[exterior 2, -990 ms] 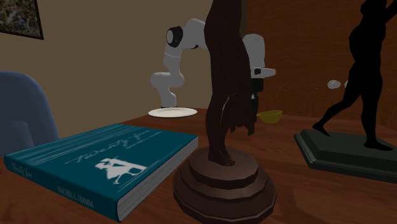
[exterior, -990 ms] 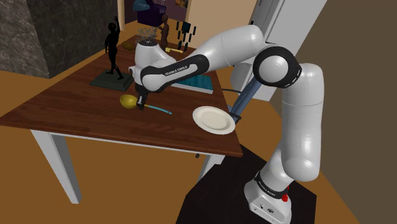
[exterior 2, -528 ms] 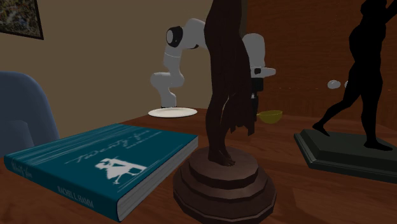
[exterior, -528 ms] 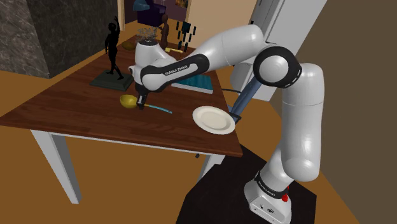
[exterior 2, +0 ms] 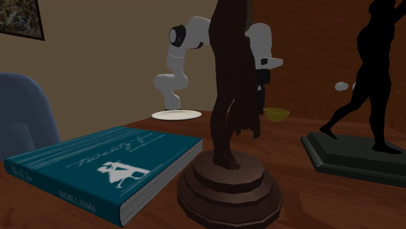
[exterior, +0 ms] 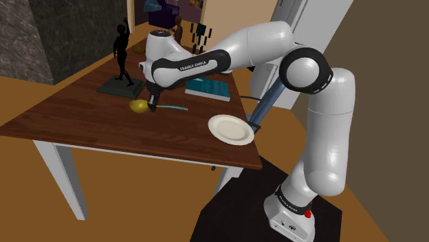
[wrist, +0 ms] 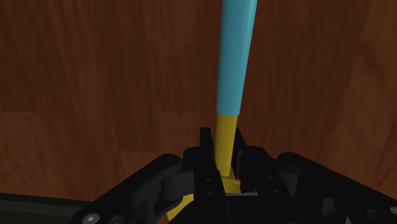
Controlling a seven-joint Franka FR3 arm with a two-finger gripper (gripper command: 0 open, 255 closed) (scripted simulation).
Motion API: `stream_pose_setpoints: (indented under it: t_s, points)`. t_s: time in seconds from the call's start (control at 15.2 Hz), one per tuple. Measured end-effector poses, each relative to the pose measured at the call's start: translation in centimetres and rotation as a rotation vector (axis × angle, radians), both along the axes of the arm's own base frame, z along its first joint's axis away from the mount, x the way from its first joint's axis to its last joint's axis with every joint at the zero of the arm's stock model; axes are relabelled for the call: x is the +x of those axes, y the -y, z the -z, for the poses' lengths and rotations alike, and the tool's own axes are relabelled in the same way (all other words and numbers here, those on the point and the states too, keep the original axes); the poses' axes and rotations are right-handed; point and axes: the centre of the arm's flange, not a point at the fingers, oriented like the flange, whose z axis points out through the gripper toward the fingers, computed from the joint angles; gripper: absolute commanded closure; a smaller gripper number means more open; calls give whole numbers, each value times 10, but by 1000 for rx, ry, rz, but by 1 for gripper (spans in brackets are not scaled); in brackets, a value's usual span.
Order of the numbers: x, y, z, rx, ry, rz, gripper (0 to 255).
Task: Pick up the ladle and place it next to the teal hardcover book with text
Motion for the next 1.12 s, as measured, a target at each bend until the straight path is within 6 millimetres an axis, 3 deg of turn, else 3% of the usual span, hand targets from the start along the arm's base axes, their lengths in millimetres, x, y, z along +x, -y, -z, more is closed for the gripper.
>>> stream_pose_setpoints:
  t_s: [0.99, 1.12]
  points:
    - [0, 1, -79, 0, 0, 0, 255]
    - [1, 16, -83, 0, 0, 0, 255]
